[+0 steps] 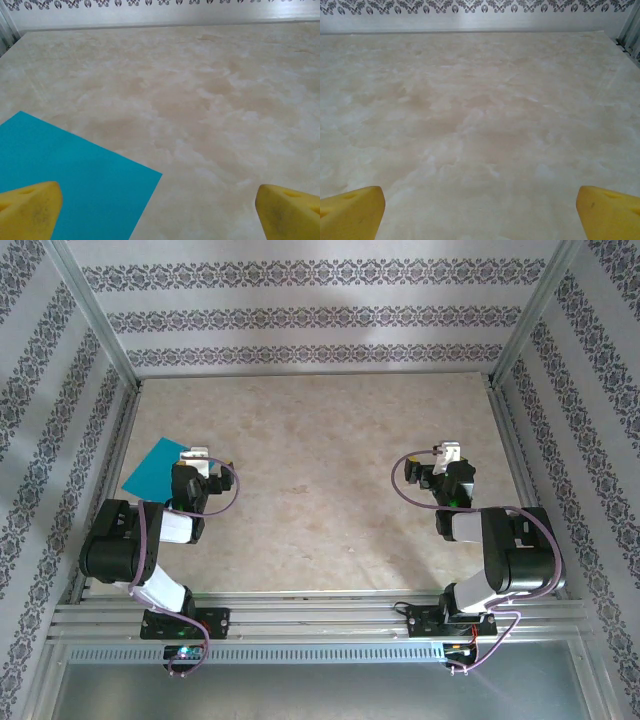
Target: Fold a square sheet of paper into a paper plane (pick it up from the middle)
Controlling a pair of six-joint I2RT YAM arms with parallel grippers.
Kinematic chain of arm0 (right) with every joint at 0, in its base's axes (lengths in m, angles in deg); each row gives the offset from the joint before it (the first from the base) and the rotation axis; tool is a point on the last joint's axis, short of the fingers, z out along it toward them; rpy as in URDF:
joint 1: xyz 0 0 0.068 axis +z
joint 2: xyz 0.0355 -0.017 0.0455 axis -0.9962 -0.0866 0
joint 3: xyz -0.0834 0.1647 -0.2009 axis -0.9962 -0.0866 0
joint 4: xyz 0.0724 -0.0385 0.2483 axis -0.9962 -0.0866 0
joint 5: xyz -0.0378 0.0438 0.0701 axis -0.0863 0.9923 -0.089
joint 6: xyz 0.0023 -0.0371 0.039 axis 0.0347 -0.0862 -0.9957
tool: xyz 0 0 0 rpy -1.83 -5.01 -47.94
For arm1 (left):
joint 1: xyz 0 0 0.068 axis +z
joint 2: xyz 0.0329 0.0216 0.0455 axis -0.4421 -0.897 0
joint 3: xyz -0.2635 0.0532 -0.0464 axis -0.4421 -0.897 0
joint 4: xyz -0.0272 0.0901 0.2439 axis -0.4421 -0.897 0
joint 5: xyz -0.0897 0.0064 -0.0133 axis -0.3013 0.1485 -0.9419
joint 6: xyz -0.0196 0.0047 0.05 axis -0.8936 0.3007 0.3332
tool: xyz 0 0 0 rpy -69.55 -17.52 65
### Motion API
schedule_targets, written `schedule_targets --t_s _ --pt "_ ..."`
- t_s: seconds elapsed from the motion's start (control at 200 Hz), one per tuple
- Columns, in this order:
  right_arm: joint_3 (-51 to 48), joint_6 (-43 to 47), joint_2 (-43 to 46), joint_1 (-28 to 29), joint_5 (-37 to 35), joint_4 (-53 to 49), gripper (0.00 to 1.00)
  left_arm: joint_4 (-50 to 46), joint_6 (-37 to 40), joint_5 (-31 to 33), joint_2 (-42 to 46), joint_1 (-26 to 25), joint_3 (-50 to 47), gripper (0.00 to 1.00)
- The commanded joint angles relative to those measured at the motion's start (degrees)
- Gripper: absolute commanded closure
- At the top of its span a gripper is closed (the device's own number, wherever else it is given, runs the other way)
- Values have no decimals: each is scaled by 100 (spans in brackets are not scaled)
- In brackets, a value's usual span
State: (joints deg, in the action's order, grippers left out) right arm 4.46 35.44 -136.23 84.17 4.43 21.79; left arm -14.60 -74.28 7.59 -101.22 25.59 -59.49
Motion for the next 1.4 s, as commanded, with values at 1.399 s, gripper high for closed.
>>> schedule_targets --t_s 1.399 --pt "80 -22 163 51 62 152 2 199 7 199 37 29 -41 1"
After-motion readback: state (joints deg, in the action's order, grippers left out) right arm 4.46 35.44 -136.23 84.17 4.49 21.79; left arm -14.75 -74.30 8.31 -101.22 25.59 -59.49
